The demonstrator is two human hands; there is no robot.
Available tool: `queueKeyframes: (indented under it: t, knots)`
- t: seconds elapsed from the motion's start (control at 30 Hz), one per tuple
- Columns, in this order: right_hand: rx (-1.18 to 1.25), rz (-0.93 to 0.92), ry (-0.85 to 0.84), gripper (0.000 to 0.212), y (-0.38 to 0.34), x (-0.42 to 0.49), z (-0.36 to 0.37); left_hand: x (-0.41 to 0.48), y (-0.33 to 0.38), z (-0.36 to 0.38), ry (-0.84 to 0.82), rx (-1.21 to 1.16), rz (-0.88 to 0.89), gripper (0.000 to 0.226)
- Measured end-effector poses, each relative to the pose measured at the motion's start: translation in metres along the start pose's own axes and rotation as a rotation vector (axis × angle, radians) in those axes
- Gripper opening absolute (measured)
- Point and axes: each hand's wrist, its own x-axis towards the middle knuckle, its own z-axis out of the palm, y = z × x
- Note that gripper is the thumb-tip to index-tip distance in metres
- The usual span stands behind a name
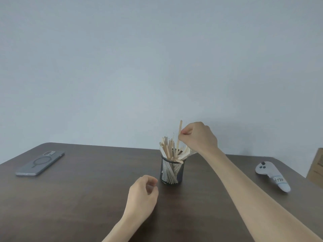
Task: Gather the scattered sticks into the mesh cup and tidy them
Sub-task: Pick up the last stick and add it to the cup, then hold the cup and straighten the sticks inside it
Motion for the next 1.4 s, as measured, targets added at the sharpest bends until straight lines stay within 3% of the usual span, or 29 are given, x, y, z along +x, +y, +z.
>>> queueKeyframes:
  t: [0.13,0.23,0.4,0.63,0.77,1.0,1.07,1.2,1.3,1.4]
  knots:
    - [0.037,0.034,-0.001,0.038,0.013,0.005,0.006,0.003,-0.002,0.002,-0.017,0.012,0.003,0.017]
    - [0.142,-0.053,0.016,0.044,0.017,-0.001,0.006,0.002,-0.002,0.003,-0.021,0.015,0.002,0.017]
    - [0.068,-0.215,0.040,0.029,0.013,-0.003,0.006,-0.002,0.000,0.000,-0.021,0.018,-0.002,0.017]
    - [0.026,-0.186,0.068,0.015,0.015,-0.017,-0.004,-0.005,-0.002,-0.003,-0.016,0.031,0.006,0.017]
    - [-0.029,-0.145,-0.017,0.013,0.024,-0.025,-0.015,-0.005,-0.004,-0.003,-0.018,0.028,0.007,0.017]
    - [0.401,-0.052,0.365,0.027,0.063,-0.050,0.000,-0.002,0.000,-0.004,0.014,0.001,0.009,0.018]
    - [0.382,0.054,0.205,0.041,0.085,-0.057,0.025,0.004,0.002,-0.001,0.035,-0.006,0.025,0.019]
    - [0.355,0.158,-0.242,0.107,0.104,-0.059,0.072,0.016,0.010,0.011,0.057,-0.030,0.064,0.028]
    - [0.444,0.162,-0.304,0.137,0.100,-0.050,0.092,0.020,0.010,0.020,0.043,-0.051,0.065,0.037]
    - [0.509,0.103,-0.220,0.127,0.093,-0.041,0.109,0.022,0.005,0.025,0.026,-0.050,0.059,0.039]
